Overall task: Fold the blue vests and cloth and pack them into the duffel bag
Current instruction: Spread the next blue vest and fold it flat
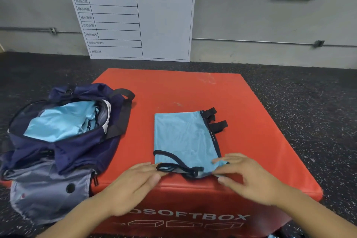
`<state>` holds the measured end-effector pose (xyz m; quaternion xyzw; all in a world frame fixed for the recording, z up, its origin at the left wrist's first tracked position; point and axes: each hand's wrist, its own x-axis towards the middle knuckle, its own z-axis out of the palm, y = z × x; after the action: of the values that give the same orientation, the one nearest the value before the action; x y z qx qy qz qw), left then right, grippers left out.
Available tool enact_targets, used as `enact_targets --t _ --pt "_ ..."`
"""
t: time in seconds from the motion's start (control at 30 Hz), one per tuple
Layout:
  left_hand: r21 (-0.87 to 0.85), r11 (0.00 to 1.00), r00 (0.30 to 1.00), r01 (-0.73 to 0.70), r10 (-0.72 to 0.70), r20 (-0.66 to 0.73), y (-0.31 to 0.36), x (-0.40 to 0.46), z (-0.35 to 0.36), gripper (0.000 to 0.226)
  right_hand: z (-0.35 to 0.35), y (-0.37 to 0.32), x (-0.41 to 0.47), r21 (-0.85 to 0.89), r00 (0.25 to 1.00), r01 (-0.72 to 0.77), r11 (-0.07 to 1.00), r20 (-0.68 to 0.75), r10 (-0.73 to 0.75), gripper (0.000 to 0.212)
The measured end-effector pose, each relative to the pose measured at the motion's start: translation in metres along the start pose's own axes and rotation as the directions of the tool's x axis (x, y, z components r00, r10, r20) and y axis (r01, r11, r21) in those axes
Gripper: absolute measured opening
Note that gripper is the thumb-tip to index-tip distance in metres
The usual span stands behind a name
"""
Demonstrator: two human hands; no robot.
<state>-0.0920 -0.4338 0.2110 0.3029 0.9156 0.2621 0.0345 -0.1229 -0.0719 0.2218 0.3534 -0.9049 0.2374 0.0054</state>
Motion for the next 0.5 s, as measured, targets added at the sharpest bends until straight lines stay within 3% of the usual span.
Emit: enact_targets --t 0.13,0.2,0.37,0.5 --pt "-0.454 0.885 0.977 0.108 -0.180 -0.117 0.001 0.001 -0.013 0.037 -0.014 -0.004 0.026 0.430 0.980 -0.181 0.885 -0.001 0.201 0.021" --pt "-0.551 0.824 0.961 0.129 -0.241 -0.137 -0.006 0.009 -0.011 0.036 -0.011 0.002 0.041 0.500 0.970 -0.211 0.840 0.002 0.242 0.024" --pt "-0.598 0.782 0.918 0.174 -0.350 -0.189 -0.021 0.041 -0.006 0.028 0.004 0.015 0.086 0.594 0.908 -0.270 0.758 -0.106 0.406 0.034" --pt "-0.562 0.790 0.892 0.244 -0.411 -0.190 -0.041 0.060 -0.001 0.027 0.010 0.019 0.110 0.643 0.861 -0.334 0.689 -0.090 0.501 0.037"
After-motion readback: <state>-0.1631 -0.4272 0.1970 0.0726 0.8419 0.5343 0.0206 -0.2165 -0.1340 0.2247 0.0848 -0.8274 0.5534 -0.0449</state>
